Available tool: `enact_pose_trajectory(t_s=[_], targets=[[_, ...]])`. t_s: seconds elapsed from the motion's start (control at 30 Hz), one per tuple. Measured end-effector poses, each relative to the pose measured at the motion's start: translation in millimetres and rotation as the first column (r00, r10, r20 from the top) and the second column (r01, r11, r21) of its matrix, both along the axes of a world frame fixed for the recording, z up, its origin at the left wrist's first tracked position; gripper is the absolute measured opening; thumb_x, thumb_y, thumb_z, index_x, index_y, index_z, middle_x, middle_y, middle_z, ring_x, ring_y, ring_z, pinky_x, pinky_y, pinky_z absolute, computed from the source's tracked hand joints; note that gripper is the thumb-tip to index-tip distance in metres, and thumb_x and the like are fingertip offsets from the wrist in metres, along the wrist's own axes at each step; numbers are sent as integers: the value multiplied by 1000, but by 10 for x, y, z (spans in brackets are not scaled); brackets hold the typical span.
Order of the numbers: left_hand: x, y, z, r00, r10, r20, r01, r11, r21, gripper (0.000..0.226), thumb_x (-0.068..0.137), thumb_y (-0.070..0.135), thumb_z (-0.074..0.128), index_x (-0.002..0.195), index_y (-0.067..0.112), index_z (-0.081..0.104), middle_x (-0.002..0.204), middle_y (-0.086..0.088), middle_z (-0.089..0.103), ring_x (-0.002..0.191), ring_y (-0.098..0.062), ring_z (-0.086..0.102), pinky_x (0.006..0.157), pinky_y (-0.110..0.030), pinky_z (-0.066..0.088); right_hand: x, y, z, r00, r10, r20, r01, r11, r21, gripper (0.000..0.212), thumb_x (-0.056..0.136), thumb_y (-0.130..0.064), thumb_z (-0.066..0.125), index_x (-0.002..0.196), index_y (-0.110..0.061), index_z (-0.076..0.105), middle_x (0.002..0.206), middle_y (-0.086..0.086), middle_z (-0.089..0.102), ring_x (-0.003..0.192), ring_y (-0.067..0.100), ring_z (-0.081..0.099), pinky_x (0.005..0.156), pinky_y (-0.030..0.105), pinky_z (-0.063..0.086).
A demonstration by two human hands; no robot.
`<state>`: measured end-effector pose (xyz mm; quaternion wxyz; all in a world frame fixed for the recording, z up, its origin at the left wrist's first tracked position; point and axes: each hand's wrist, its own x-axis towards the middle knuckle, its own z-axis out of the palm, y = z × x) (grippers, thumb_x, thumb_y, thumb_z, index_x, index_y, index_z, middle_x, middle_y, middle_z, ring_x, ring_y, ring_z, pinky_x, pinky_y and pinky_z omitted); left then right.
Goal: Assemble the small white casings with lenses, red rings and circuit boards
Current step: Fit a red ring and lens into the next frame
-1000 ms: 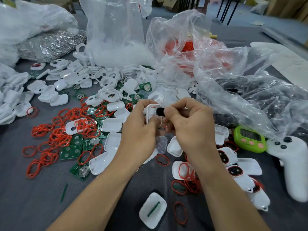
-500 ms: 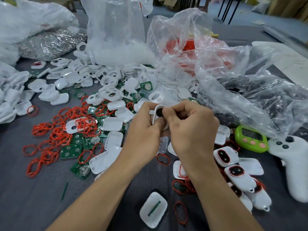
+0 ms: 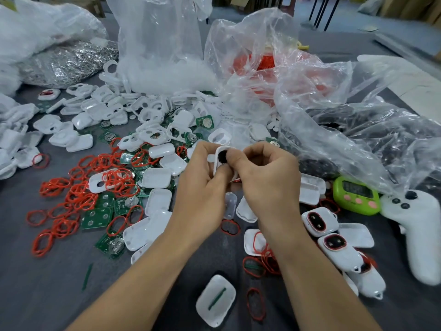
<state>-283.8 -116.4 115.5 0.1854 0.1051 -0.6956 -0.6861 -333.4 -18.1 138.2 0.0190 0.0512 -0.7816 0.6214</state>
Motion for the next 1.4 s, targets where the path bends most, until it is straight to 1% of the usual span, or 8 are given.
enact_pose_trajectory(t_s=[0.13,0.3,0.5,0.6,0.8,0.97,1.1,1.4], targets=[[-1,-53,9,997,-78,19,77,995,58,8,94,27,59,101,28,62,74,-18,67,66,-37,66,63,-53,57,-87,69,-13,993,102,60,-98,993,-71,17,70,-40,83,71,-24,76,65,0,73,64,26,72,65,51,62],[-11,-158,15,997,-11,78,13,1000,-28,15,84,32,71,96,30,80,69,3,72,58,-11,58,54,-26,45,-186,168,-27,988,140,61,-136,989,-59,13,76,-30,88,70,-21,79,60,0,72,50,13,62,57,34,50],[-7,-208,70,989,-4,151,-24,983,185,7,87,11,78,86,16,83,78,-5,77,54,-11,55,55,-23,50,-186,171,-20,994,100,-35,-99,994,48,23,70,-44,89,69,-24,78,61,-5,73,55,15,69,57,35,57],[-2,-181,97,991,-18,129,-9,979,203,10,88,4,76,86,11,83,80,-8,79,55,-14,57,58,-23,56,-170,166,-14,985,0,-170,18,994,103,27,69,-42,93,65,-24,73,58,-11,69,50,7,64,49,21,50],[4,-104,113,994,17,111,-41,977,211,14,91,-2,71,94,8,81,82,-17,78,62,-20,61,58,-22,55,-87,113,-23,929,-20,-369,96,977,189,20,79,-36,87,71,-23,74,57,-13,66,55,9,64,54,33,53],[18,-71,124,991,52,126,-80,969,233,15,89,0,73,99,6,81,85,-17,79,68,-20,68,65,-26,59,-30,67,-46,887,-3,-462,135,958,254,17,83,-32,85,75,-24,73,61,-10,67,56,10,61,57,27,48],[36,-108,160,993,36,110,-61,969,238,17,87,-1,74,93,12,84,85,-29,73,59,-21,54,56,-30,52,-61,69,-39,935,-2,-355,73,980,185,17,81,-32,86,73,-24,73,60,-13,67,58,6,65,56,23,51],[38,-122,143,999,-24,45,14,977,213,20,88,-1,74,96,15,83,84,-13,80,72,-20,74,64,-23,59,-190,94,-80,960,248,128,-220,955,-200,24,86,-23,83,64,-24,73,58,-3,66,54,13,59,56,29,50]])
